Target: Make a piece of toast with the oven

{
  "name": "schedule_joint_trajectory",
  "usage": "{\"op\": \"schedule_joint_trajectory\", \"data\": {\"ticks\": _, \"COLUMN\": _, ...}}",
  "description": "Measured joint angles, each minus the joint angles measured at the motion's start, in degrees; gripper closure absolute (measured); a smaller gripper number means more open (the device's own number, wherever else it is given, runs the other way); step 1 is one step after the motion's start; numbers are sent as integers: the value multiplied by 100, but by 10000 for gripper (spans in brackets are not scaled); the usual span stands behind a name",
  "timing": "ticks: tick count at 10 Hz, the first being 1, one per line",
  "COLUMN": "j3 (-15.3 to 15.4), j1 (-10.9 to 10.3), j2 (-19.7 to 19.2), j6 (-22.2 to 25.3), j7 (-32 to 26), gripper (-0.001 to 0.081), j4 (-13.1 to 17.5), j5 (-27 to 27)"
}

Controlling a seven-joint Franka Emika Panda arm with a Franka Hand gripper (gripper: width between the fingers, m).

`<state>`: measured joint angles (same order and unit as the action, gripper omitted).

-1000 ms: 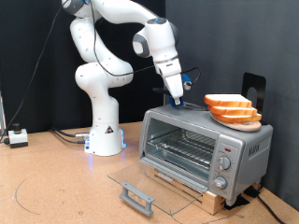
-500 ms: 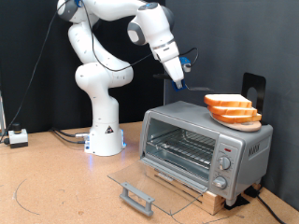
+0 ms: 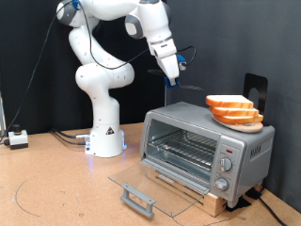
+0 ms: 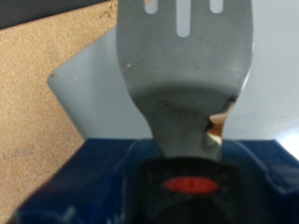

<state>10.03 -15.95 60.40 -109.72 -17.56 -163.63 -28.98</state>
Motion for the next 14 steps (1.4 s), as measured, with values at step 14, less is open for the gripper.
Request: {"op": "schedule_joint_trajectory", "data": {"ticks": 14, "j3": -1549, "j1": 1765, "j2": -136, "j6": 261, "j7": -370, "gripper": 389, "j4": 275, "j5": 1904}}
